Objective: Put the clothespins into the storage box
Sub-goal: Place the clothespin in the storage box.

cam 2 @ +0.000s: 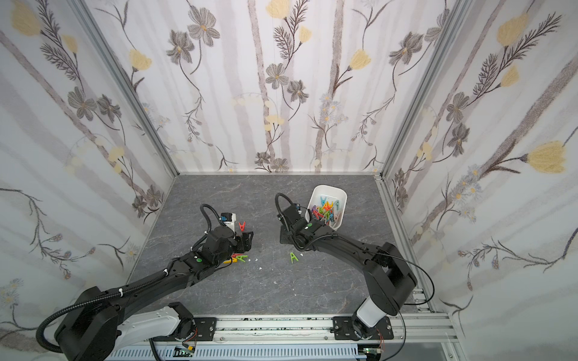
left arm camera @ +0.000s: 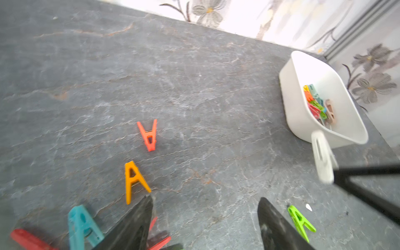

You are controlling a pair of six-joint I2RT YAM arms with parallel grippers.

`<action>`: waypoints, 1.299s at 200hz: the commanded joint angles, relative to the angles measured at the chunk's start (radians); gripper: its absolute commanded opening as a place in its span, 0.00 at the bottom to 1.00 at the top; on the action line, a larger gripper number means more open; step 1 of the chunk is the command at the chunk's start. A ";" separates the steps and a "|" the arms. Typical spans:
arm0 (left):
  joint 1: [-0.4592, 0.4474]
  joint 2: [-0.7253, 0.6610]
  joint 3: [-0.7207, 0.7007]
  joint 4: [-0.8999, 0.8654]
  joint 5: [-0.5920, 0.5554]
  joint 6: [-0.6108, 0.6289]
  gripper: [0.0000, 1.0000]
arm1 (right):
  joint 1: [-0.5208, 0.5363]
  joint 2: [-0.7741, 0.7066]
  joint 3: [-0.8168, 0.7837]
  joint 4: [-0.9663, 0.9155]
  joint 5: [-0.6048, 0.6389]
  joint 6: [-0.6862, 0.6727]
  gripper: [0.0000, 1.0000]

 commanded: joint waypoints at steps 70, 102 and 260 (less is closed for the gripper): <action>-0.252 0.380 0.245 0.181 -0.075 0.257 0.79 | -0.433 0.138 0.137 0.091 -0.044 -0.201 0.04; -0.252 0.441 0.289 0.169 -0.061 0.250 0.79 | -0.456 0.254 0.232 0.112 -0.066 -0.187 0.04; -0.037 0.127 0.035 0.054 -0.022 0.007 0.79 | -0.104 -0.034 -0.094 0.052 -0.045 -0.137 0.29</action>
